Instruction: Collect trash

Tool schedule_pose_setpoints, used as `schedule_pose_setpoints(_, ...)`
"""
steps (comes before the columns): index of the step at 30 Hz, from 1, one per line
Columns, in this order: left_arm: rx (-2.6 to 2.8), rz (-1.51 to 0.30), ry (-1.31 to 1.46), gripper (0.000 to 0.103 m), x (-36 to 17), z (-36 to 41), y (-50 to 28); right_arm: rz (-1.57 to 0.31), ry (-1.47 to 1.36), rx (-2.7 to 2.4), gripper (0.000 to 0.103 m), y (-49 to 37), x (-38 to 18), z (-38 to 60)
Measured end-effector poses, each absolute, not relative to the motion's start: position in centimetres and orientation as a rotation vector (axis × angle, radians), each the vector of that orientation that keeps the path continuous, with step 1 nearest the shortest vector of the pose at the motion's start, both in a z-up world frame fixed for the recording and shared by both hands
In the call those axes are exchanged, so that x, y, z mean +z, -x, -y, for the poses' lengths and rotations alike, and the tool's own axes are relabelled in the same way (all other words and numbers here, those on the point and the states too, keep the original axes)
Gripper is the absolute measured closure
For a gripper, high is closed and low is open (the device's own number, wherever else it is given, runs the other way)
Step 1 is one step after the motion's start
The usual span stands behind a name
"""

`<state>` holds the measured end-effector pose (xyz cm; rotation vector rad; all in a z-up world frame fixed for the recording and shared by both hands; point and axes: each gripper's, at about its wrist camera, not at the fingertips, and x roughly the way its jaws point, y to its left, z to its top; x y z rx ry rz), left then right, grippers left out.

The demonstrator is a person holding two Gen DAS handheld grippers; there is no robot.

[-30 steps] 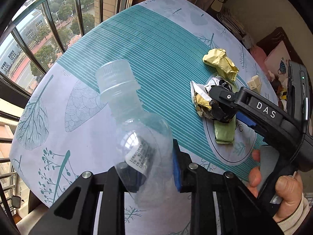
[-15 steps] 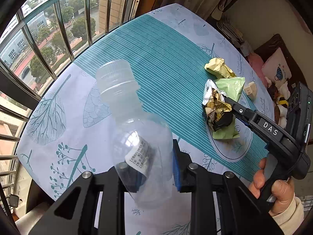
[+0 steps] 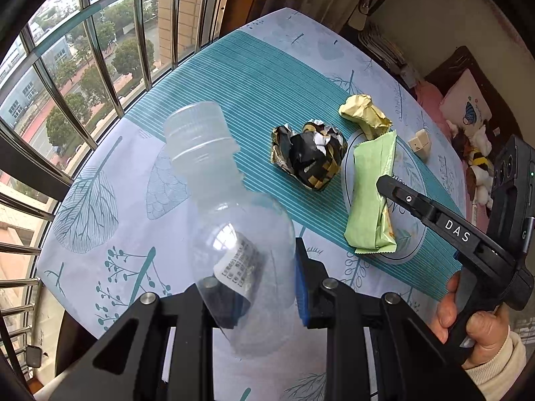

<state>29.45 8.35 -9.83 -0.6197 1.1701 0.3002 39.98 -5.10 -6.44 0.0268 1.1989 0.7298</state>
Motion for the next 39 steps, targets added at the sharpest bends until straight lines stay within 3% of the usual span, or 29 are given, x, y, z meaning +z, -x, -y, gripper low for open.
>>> schedule_pose_setpoints(17, 0.314, -1.140, 0.623, 0.080, -8.5, -10.0, -26.7, -1.238, 0.006, 0.682, 0.094, -38.8, -5.6, 3.8)
schedule_pose_setpoints(20, 0.318, -1.139, 0.614, 0.080, -8.4, -10.2, -26.3, -1.238, -0.014, 0.687, 0.072, -38.6, -5.2, 3.6)
schedule_pose_setpoints(22, 0.323, -1.139, 0.609, 0.080, -8.4, -10.4, -26.0, -1.221, -0.009, 0.710, 0.044, -38.3, -4.9, 3.0)
schedule_pose_setpoints(23, 0.326, -1.139, 0.608, 0.080, -8.4, -10.5, -25.9, -1.213, -0.005, 0.725, 0.043, -38.1, -4.8, 2.6)
schedule_pose_setpoints(38, 0.379, -1.172, 0.592, 0.080, -8.9, -12.3, -25.3, -1.205, 0.305, 0.724, 0.043, -37.2, -10.0, -2.6)
schedule_pose_setpoints(39, 0.380, -1.172, 0.582, 0.080, -8.9, -12.2, -25.3, -1.198, 0.299, 0.727, 0.047, -37.3, -9.9, -2.4)
